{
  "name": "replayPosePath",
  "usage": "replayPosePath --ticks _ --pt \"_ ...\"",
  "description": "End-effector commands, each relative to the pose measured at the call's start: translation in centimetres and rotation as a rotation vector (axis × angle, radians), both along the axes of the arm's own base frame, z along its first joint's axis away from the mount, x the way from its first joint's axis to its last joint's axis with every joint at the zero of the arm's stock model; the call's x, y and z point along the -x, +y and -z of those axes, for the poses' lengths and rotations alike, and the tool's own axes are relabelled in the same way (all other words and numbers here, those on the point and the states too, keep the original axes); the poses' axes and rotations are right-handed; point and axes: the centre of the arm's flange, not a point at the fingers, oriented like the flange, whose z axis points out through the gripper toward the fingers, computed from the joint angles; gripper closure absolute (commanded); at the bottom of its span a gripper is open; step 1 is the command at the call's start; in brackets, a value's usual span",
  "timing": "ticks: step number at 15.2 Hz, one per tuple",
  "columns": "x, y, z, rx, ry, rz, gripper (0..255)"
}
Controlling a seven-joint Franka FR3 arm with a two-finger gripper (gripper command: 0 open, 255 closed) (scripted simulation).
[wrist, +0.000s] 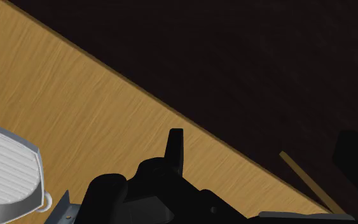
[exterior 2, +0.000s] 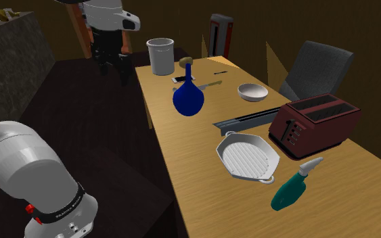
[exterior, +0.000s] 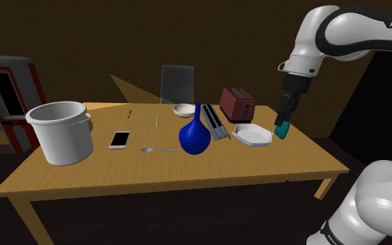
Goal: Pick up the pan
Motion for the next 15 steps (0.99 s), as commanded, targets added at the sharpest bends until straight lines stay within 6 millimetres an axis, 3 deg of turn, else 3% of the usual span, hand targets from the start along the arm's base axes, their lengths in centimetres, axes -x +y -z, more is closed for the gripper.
replayPosePath --ticks 1,15 --pt "0.0 0.0 0.0 0.000 0.000 0.000 0" --pt "-7.1 -14.7 8.3 -0.006 -0.039 0.038 0"
